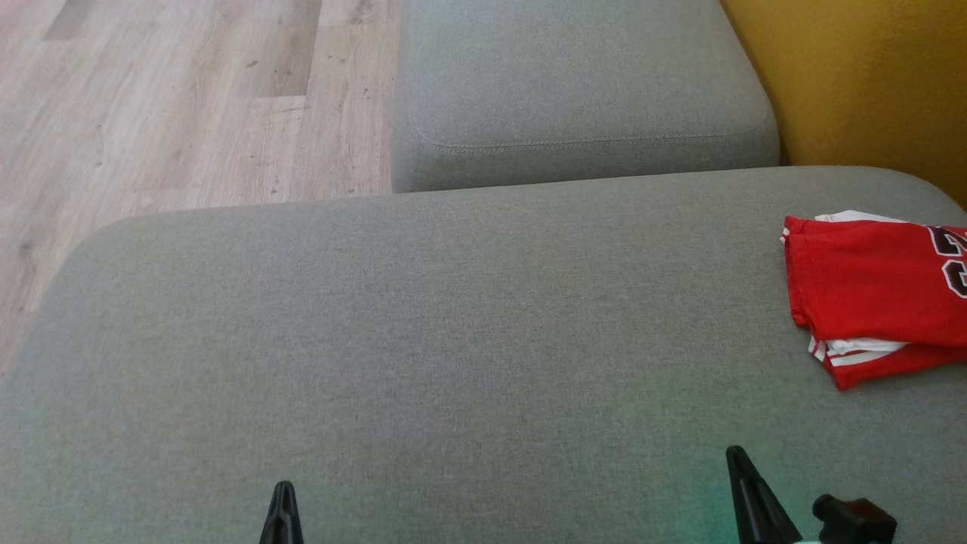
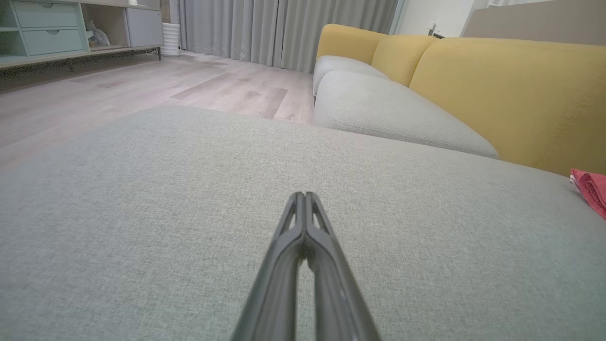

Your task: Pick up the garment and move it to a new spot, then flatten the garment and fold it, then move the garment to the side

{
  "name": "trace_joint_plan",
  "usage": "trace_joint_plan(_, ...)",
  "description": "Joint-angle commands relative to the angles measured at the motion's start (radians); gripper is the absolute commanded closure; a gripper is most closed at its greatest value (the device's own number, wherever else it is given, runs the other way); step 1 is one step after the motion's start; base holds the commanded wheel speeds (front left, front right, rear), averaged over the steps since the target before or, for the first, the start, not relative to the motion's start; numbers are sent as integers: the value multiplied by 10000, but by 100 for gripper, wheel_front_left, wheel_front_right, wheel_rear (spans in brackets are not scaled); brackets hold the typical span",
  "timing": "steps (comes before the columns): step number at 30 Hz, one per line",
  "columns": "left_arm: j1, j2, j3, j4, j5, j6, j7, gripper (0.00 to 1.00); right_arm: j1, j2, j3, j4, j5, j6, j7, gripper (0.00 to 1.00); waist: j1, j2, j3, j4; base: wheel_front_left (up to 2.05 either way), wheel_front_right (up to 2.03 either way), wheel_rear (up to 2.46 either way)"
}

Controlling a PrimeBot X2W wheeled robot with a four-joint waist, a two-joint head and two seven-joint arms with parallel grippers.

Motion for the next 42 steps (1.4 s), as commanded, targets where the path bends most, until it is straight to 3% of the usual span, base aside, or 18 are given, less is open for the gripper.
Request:
trace_joint_plan(1, -446, 70, 203, -258, -319, -95, 66, 100, -564, -110, -68, -339, 359, -1, 33, 100, 0, 0, 15, -1, 0, 0, 0)
trace_joint_plan(42, -1660, 212, 1070, 110, -5173, -1093, 1069, 100, -1506, -265, -631, -448, 5331, -3, 1033, 100, -1, 0, 412, -40, 0, 0, 0)
